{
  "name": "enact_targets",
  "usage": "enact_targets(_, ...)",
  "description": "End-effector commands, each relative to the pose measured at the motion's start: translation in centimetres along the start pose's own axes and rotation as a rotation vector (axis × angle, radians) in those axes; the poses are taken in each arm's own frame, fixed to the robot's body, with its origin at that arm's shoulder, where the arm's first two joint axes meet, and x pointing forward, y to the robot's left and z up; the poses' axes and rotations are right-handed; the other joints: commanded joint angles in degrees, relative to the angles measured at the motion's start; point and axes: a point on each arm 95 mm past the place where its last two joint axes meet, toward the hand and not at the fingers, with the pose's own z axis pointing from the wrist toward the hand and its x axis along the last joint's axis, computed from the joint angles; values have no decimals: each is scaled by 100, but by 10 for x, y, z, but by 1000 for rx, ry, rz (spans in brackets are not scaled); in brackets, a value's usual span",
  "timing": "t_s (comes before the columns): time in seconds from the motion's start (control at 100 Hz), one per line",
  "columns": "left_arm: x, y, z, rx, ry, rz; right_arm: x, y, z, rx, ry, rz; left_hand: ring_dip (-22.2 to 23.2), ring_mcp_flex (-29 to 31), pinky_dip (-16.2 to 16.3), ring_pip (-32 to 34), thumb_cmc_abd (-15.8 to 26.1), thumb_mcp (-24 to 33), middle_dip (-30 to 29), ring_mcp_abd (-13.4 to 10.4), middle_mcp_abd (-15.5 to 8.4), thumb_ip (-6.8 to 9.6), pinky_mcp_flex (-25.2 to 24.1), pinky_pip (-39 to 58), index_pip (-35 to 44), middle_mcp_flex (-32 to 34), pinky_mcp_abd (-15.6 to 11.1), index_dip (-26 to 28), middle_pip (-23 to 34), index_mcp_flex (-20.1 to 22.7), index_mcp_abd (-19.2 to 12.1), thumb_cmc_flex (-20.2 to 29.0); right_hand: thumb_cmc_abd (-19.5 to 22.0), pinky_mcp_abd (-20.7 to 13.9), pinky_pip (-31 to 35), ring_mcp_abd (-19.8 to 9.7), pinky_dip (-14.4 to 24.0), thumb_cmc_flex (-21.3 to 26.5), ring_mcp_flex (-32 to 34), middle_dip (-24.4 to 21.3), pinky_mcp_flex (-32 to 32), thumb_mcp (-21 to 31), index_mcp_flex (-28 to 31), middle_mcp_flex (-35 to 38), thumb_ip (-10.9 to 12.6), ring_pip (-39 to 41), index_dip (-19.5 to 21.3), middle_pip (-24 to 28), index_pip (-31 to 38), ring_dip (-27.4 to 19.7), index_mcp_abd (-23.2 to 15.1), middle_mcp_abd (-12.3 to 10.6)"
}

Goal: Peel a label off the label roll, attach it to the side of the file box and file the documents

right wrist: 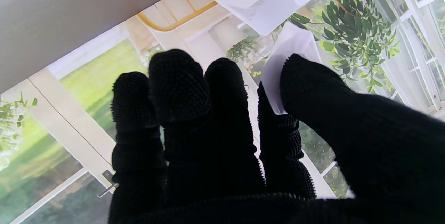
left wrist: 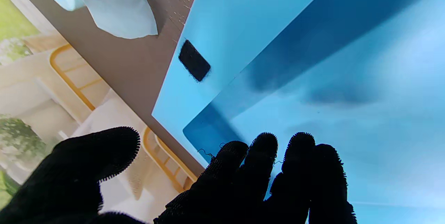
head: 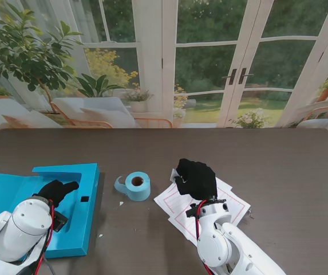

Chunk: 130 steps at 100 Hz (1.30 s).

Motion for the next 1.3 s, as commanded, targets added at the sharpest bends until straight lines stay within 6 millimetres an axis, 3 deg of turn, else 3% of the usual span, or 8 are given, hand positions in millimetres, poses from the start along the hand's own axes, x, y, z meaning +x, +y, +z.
enact_targets(0.0,-3,0,6,-18,-19,-35,3,-2,-2,14,3,7,122,119,149,161,213,-55,153,177,68,-268,8,298,49,160,-20,50,9,-61,227,-281,-2,-91,25,-56,45,66,148,85,68,541,-99,54,70,-23,73,90,62,40,-101,4)
enact_targets(0.24,-3,2,24,-87,-27,-146,2,-2,-1,13,1,10,318,135,376,419,152,-19,532,142,-12,-328,-37,646,124,259,-98,132,102,-42,167,-381,-6,-91,28,-46,48,66,144,85,65,541,-90,58,68,-19,69,90,56,42,-80,0)
enact_targets(0.39,0,6,35,-120,-43,-167,1,-2,-1,11,-2,10,621,194,651,819,162,20,1165,128,-88,-357,3,1086,272,350,-174,256,365,41,151,-368,-4,-91,28,-58,49,64,145,84,65,541,-90,58,68,-19,69,89,55,42,-80,4)
enact_targets(0.55,1,11,45,-157,-61,-191,0,-1,0,7,-6,11,954,304,881,1315,78,55,1935,115,-195,-138,124,1328,585,355,-190,464,1041,226,102,-32,-10,-86,28,-36,50,67,145,83,60,538,-90,61,67,-17,69,88,55,43,-80,11)
enact_targets(0.79,3,20,58,-195,-91,-207,1,-1,1,3,-6,16,1220,492,1164,1811,4,87,2339,113,-274,30,281,1427,1200,365,-131,747,1973,398,69,171,-12,-93,27,-50,51,64,146,83,52,538,-90,62,66,-19,70,88,54,41,-80,7)
enact_targets(1.1,10,33,72,-231,-110,-234,-1,-2,2,0,-11,19,1615,1026,1779,2607,-46,93,2875,124,-457,141,800,1745,2347,854,50,1186,2739,582,-35,278,-3,-84,27,-36,56,71,144,84,37,532,-90,54,71,-28,70,86,54,37,-80,10)
enact_targets(1.29,15,39,79,-242,-114,-229,-1,-2,2,-3,-12,21,1703,1473,1889,2967,-92,128,3089,65,-631,198,1219,1860,2956,1266,197,1399,3044,727,-125,352,-8,-87,31,-32,60,69,143,83,32,526,-87,55,70,-28,67,86,50,38,-64,16)
